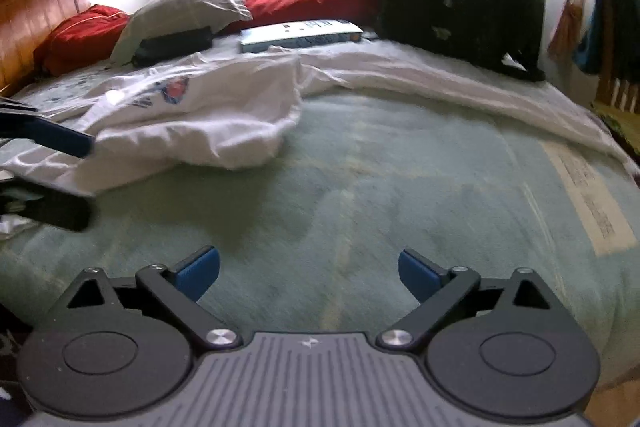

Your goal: Fold clothes

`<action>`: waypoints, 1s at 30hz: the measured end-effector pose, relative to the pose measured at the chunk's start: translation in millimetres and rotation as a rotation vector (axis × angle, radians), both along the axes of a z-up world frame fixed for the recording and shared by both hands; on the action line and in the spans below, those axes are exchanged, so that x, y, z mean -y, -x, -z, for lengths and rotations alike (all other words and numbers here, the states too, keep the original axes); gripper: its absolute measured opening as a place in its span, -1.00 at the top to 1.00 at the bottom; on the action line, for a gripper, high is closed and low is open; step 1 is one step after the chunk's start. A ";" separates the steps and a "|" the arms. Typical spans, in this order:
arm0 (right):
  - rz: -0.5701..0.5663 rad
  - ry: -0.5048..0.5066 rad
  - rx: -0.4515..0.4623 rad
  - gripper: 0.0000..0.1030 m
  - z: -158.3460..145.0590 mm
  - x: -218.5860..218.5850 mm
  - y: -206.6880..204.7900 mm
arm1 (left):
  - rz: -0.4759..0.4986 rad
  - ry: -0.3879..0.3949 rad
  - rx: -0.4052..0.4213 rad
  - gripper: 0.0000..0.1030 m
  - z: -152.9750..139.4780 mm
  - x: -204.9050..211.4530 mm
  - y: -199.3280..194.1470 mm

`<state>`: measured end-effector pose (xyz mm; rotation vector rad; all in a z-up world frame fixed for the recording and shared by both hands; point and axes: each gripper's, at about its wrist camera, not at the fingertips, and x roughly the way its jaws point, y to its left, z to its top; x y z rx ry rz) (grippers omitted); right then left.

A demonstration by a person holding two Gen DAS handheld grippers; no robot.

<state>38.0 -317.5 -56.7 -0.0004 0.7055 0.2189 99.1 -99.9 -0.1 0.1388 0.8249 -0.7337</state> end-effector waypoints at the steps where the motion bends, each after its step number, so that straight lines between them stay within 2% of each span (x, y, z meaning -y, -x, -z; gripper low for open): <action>1: 0.008 -0.014 -0.006 -0.92 2.2 4.5 1.0 | 0.011 0.008 -0.024 -0.92 6.6 6.7 -7.6; 3: 0.024 -0.040 -0.015 -0.92 6.1 13.3 2.6 | 0.029 0.023 -0.071 -0.92 19.5 19.5 -22.8; 6: 0.040 -0.063 -0.013 -0.92 8.5 21.5 2.2 | -0.021 0.013 -0.085 -0.90 27.8 21.9 -43.1; 12: 0.033 -0.076 -0.013 -0.99 13.8 21.4 -0.4 | -0.161 0.152 -0.094 -0.90 13.6 -5.8 -78.7; 15: 0.029 -0.064 -0.012 -1.00 15.3 17.8 -2.2 | -0.220 0.169 -0.072 -0.90 11.0 -18.9 -95.0; 21: 0.027 -0.032 -0.019 -1.00 15.9 13.5 -4.7 | -0.342 0.141 0.006 -0.90 7.5 -39.7 -130.4; 23: 0.030 -0.031 -0.018 -1.00 14.3 12.3 -5.9 | -0.363 0.137 0.004 -0.90 5.6 -43.9 -135.4; 26: 0.019 -0.054 -0.008 -1.00 8.9 11.6 -7.7 | -0.339 0.120 0.028 -0.90 1.0 -43.2 -129.9; 30: -0.054 -0.172 0.031 -0.98 -2.9 11.1 -10.0 | -0.303 0.043 0.115 -0.91 -10.8 -43.5 -99.6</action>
